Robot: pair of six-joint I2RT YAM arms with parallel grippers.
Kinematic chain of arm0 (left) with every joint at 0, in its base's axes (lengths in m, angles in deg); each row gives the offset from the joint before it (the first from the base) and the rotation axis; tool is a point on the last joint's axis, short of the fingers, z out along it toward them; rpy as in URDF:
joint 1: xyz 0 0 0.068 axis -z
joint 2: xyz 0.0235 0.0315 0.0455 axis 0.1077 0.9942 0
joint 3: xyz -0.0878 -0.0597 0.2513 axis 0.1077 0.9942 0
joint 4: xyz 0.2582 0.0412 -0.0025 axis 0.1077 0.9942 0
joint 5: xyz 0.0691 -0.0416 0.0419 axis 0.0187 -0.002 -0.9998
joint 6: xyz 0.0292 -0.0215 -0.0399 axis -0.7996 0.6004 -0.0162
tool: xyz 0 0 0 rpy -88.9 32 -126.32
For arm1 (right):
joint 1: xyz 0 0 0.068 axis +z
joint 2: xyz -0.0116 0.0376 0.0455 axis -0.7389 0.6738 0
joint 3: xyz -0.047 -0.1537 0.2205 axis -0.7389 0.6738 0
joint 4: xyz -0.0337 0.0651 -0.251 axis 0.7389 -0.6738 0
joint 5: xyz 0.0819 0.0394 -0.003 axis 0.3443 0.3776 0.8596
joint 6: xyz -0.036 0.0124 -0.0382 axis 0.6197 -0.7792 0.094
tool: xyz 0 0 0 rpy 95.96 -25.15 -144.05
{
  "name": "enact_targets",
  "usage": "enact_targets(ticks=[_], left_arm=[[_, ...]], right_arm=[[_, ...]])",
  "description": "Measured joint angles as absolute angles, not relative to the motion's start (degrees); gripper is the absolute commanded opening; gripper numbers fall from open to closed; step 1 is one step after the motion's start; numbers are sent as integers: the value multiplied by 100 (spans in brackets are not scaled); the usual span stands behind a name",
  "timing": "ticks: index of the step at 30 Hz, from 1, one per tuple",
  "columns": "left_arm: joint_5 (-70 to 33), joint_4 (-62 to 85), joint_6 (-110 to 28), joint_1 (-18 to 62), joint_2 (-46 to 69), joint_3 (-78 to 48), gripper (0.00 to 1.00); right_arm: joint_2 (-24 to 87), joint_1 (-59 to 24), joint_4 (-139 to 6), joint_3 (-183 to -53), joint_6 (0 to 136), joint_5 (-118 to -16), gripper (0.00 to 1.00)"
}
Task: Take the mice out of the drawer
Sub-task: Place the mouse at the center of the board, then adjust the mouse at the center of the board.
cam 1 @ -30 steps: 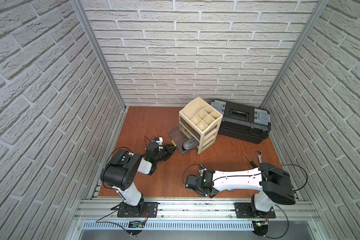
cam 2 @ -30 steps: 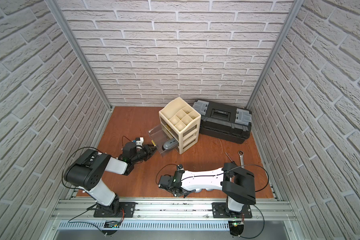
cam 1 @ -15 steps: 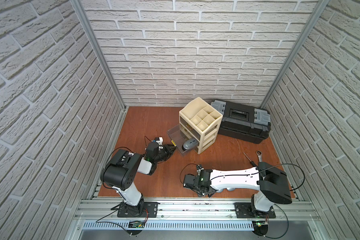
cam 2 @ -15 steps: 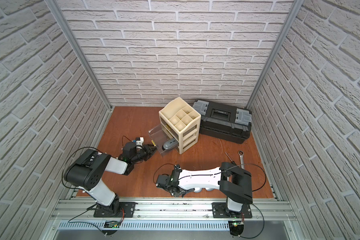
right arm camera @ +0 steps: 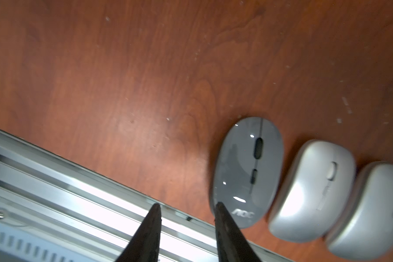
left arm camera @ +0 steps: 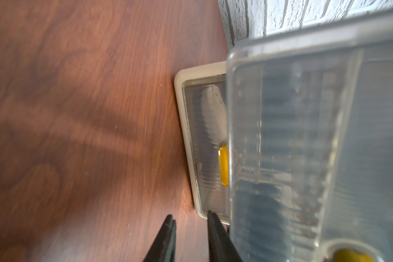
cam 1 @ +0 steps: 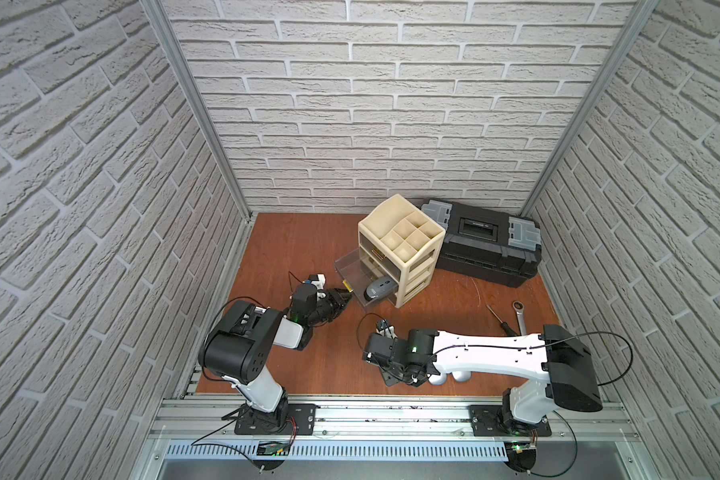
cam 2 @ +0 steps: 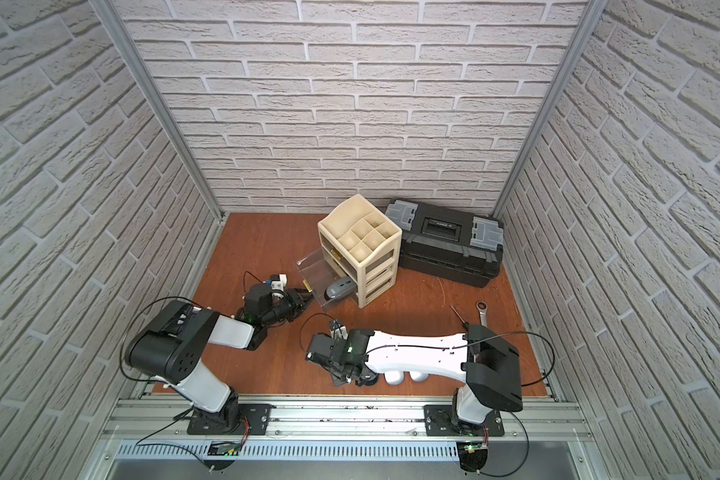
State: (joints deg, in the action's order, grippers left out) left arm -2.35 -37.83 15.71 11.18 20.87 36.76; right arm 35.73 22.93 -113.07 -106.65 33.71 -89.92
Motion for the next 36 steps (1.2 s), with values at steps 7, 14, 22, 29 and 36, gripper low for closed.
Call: enact_targets(ticks=[7, 14, 22, 29, 36], left_arm=[[-244, -3383, 1446, 1035, 1700, 3683, 28], [-257, -3223, 1405, 978, 1545, 3753, 28], [-253, -3186, 1348, 939, 1530, 3763, 28], [-253, -3164, 1346, 921, 1530, 3763, 28], [-253, -3164, 1346, 919, 1530, 3766, 28]], right_arm=[[3730, 2072, -10911, -10661, 3419, -8673, 2], [4028, 1810, -10817, -10444, 3189, -8640, 2], [4056, 1607, -10841, -10009, 2988, -8644, 2], [3938, 1532, -10903, -9708, 2934, -8666, 2], [3632, 1335, -11016, -9474, 2923, -8734, 2]])
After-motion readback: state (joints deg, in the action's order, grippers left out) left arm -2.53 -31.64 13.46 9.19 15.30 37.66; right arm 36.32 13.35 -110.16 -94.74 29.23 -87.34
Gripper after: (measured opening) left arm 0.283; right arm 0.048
